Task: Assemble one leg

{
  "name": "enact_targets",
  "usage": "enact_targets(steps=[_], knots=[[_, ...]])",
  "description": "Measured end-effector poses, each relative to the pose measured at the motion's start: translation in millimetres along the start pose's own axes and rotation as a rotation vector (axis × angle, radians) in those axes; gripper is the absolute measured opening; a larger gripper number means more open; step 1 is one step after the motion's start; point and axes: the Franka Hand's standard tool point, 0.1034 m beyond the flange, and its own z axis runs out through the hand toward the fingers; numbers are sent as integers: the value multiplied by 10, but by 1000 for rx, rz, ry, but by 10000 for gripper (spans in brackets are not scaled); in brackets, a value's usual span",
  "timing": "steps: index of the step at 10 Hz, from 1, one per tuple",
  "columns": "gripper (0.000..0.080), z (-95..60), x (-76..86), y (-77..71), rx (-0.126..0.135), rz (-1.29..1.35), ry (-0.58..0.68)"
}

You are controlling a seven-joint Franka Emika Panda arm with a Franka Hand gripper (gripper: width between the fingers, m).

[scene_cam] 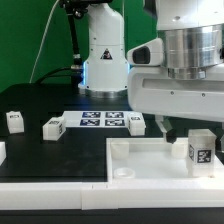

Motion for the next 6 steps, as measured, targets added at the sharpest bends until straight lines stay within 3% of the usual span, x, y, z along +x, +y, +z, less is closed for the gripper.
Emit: enact_targets(steps=[6], knots=[[649, 2, -65, -74, -42, -583, 9]])
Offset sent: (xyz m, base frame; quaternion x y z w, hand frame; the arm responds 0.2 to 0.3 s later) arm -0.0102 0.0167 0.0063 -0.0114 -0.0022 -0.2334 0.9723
